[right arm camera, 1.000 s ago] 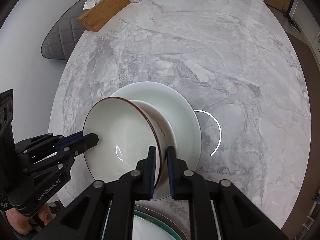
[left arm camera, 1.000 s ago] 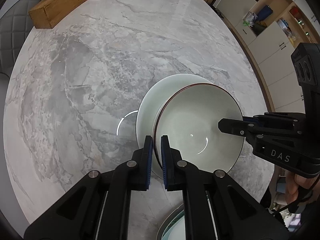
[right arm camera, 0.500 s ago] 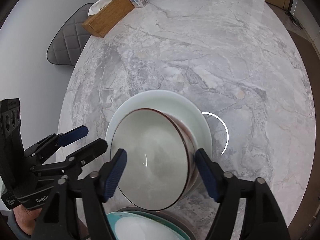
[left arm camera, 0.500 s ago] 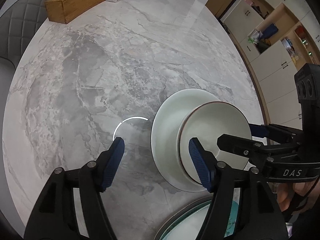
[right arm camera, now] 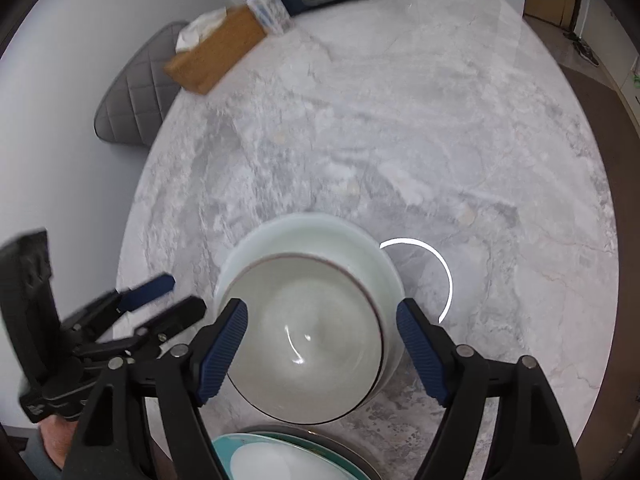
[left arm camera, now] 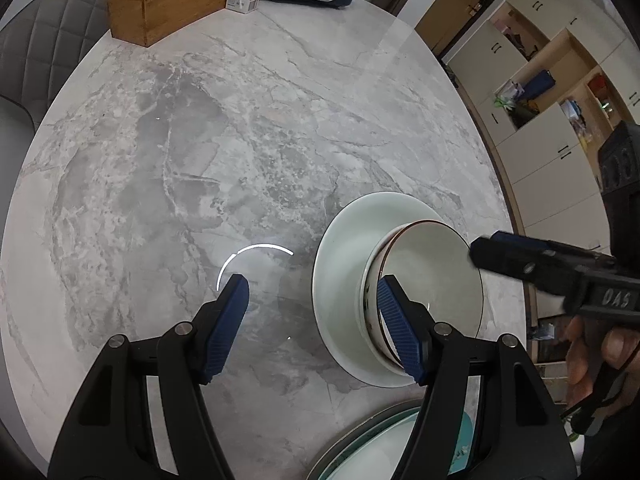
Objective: Organize plates and bowls
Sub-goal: 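Lower the cream bowl into the nested white bowls and open the left tool, then close the right tool on the rim of the stacked bowls and plates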
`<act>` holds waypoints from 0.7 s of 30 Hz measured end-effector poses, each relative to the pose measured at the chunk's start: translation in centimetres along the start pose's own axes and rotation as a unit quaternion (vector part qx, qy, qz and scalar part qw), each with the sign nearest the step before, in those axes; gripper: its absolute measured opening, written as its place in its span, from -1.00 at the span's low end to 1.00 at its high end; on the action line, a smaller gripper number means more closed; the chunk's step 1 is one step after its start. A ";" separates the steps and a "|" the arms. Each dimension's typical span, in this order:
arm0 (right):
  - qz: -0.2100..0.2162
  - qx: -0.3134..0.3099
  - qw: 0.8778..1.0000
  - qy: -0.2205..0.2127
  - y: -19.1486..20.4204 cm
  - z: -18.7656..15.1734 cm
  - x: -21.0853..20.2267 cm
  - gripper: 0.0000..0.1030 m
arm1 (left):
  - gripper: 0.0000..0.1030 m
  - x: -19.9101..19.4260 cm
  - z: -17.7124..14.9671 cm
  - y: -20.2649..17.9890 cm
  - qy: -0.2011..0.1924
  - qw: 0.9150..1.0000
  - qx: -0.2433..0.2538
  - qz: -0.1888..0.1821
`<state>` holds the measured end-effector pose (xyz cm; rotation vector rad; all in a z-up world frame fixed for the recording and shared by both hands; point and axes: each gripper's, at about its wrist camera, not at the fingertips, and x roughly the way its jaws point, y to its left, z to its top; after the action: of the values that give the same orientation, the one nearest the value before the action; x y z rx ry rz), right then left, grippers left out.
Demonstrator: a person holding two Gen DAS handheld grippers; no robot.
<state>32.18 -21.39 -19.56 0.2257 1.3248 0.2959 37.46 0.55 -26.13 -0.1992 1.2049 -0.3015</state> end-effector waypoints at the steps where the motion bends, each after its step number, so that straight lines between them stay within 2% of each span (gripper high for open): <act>1: 0.006 0.002 1.000 -0.024 -0.3 0.2 -1.1 0.61 | 0.26 -0.3 -0.1 0.2 -0.003 1.000 0.001 0.000; 3: 0.006 0.002 0.998 -0.061 -1.4 0.4 -2.8 0.76 | 0.26 -1.1 -0.2 0.6 -0.013 1.000 0.008 0.003; 5: -0.014 -0.007 0.998 -0.068 -3.0 0.3 -3.0 0.69 | 0.26 -1.5 -0.4 1.0 -0.014 1.000 0.016 -0.002; 8: -0.008 0.000 0.999 -0.041 -5.6 -0.4 -2.0 0.04 | 0.26 -1.1 -1.0 1.7 -0.001 1.000 0.024 -0.010; 9: -0.003 0.005 0.999 -0.034 -6.5 -0.6 -1.8 -0.03 | 0.26 -1.0 -1.3 1.9 0.002 1.000 0.026 -0.017; 11: 0.010 0.005 1.000 -0.023 -7.8 -1.4 -1.3 -0.05 | 0.26 -0.5 -1.6 1.8 0.010 0.999 0.034 -0.029; 14: 0.070 -0.001 0.998 -0.002 -8.4 -2.9 -0.3 -0.05 | 0.26 0.7 -2.0 1.1 0.020 0.997 0.058 -0.038; 17: 0.069 -0.021 0.997 0.014 -7.9 -4.2 0.8 -0.05 | 0.26 2.1 -2.2 1.3 0.036 0.998 0.055 -0.022; 21: 0.079 -0.006 0.997 0.018 -8.2 -4.6 1.7 -0.12 | 0.27 3.4 -2.2 2.4 0.046 0.998 0.033 -0.014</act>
<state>28.75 -28.60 -24.85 0.3160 1.3422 0.4431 36.77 1.68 -30.70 -0.1456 1.2810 -0.3781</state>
